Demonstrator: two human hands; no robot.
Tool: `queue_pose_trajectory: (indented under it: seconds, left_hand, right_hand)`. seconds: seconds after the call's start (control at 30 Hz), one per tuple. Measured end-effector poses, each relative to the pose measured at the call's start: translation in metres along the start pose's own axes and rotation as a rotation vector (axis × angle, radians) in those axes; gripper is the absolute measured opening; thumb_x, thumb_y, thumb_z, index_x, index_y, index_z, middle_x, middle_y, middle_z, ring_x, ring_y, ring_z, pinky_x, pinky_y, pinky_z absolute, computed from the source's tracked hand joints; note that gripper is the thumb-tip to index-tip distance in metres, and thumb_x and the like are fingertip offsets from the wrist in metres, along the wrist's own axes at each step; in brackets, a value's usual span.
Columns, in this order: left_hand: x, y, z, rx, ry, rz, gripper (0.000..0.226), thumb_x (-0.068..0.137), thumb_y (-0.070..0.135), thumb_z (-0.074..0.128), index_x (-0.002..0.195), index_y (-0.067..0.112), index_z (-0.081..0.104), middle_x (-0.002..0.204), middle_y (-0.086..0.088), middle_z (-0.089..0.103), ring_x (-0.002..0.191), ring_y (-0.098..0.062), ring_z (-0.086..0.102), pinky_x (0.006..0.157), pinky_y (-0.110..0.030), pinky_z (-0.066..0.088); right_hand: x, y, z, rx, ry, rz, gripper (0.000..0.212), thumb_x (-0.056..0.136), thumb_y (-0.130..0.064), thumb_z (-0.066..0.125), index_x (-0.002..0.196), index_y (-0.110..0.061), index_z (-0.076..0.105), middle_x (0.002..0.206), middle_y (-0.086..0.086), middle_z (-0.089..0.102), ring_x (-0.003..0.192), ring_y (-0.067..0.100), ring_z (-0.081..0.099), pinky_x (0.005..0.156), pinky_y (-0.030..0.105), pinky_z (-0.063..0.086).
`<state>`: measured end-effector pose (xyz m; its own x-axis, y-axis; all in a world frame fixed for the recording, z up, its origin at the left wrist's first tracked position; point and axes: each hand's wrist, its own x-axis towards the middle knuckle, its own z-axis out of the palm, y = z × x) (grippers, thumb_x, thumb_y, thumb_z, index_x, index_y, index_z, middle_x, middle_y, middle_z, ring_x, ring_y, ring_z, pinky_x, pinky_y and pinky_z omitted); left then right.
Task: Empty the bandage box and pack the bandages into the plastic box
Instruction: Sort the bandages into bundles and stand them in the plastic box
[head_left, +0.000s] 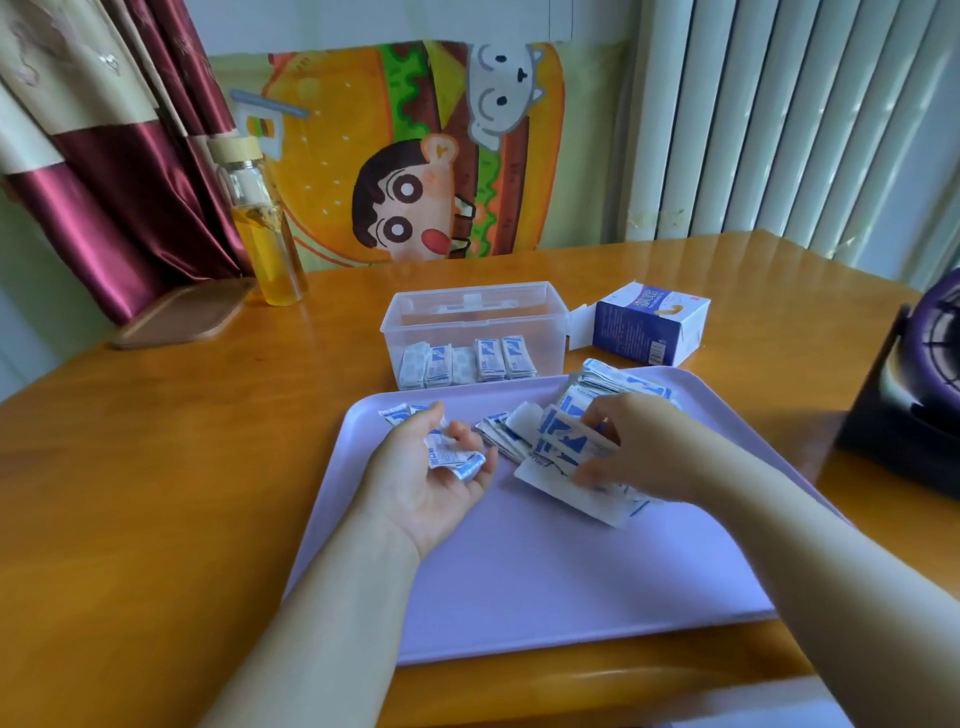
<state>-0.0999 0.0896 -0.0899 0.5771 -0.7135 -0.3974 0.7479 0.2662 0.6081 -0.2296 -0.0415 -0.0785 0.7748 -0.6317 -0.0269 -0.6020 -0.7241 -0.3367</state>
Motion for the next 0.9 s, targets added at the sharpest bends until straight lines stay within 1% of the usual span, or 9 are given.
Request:
queue_pose_trajectory:
  seconds: [0.1,0.2,0.3,0.4,0.47,0.57,0.7,0.77,0.9]
  left_hand:
    - [0.0,0.0,0.001,-0.068,-0.011,0.021,0.005,0.097,0.015,0.048,0.095,0.011,0.05,0.065,-0.004,0.047,0.05,-0.01,0.047,0.056,-0.027,0.053]
    - [-0.002,-0.001,0.001,-0.043,-0.028,0.018,0.019,0.098,0.011,0.045,0.11,0.016,0.057,0.071,-0.004,0.051,0.055,-0.008,0.046,0.058,-0.027,0.052]
    - [-0.002,-0.002,0.0,0.035,-0.045,-0.003,0.031,0.097,0.007,0.041,0.121,0.018,0.058,0.071,-0.001,0.052,0.051,-0.006,0.038,0.06,-0.024,0.043]
    - [-0.001,-0.003,0.0,0.094,-0.079,-0.027,0.031,0.091,0.012,0.054,0.122,0.016,0.058,0.066,0.002,0.051,0.041,-0.004,0.032,0.044,-0.016,0.034]
    - [-0.004,-0.004,0.002,0.155,-0.145,-0.019,0.037,0.078,0.018,0.066,0.114,0.016,0.058,0.067,0.004,0.052,0.04,-0.004,0.03,0.04,-0.013,0.029]
    - [-0.013,-0.006,0.007,0.239,-0.289,0.033,0.036,0.068,0.024,0.068,0.102,0.013,0.063,0.073,0.004,0.056,0.041,-0.003,0.035,0.041,-0.012,0.03]
    - [-0.017,-0.01,0.008,0.442,-0.283,0.218,0.017,0.074,0.016,0.066,0.09,0.014,0.069,0.062,0.003,0.061,0.046,-0.003,0.046,0.044,-0.012,0.035]
    - [-0.013,-0.011,0.006,0.48,-0.236,0.304,0.011,0.081,0.008,0.064,0.087,0.015,0.07,0.072,0.001,0.067,0.045,-0.002,0.045,0.043,-0.013,0.033]
    - [-0.007,-0.01,0.0,0.526,-0.177,0.414,0.013,0.078,0.011,0.07,0.074,0.022,0.076,0.081,-0.002,0.068,0.052,-0.006,0.037,0.043,-0.014,0.03]
  right_hand:
    - [-0.001,0.002,-0.004,0.095,0.01,0.018,0.022,0.079,-0.029,0.071,0.068,-0.026,0.052,0.069,-0.005,0.056,0.064,0.013,0.051,0.055,0.025,0.042]
    - [-0.005,0.008,-0.008,0.113,0.026,0.021,0.026,0.086,-0.028,0.064,0.062,-0.022,0.055,0.064,0.0,0.057,0.055,0.013,0.046,0.048,0.02,0.035]
    - [-0.009,0.012,-0.012,0.253,0.079,0.051,0.029,0.089,-0.026,0.062,0.059,-0.022,0.061,0.056,-0.006,0.057,0.049,0.007,0.045,0.042,0.012,0.033]
    - [-0.015,0.008,-0.014,0.678,0.075,0.043,0.024,0.092,-0.027,0.057,0.076,-0.016,0.071,0.063,-0.006,0.07,0.05,0.006,0.048,0.049,0.011,0.039]
    - [-0.02,0.0,-0.011,0.964,-0.055,0.002,0.027,0.094,-0.03,0.051,0.085,-0.014,0.07,0.073,-0.001,0.072,0.06,0.011,0.049,0.054,0.018,0.039]
    - [-0.025,-0.017,-0.002,1.328,-0.252,0.041,0.027,0.091,-0.026,0.051,0.09,-0.005,0.068,0.078,0.011,0.064,0.06,0.016,0.048,0.046,0.019,0.038]
    - [-0.026,-0.029,0.01,1.28,-0.301,0.007,0.025,0.091,-0.027,0.053,0.085,-0.007,0.068,0.067,0.007,0.056,0.055,0.013,0.045,0.051,0.02,0.037]
    - [-0.024,-0.031,0.012,1.142,-0.184,-0.033,0.024,0.09,-0.03,0.057,0.089,-0.008,0.067,0.072,0.008,0.059,0.059,0.013,0.046,0.055,0.022,0.037]
    - [-0.018,-0.032,0.018,1.09,0.067,-0.011,0.021,0.085,-0.027,0.065,0.071,-0.011,0.06,0.065,0.01,0.064,0.056,0.012,0.05,0.057,0.023,0.041]
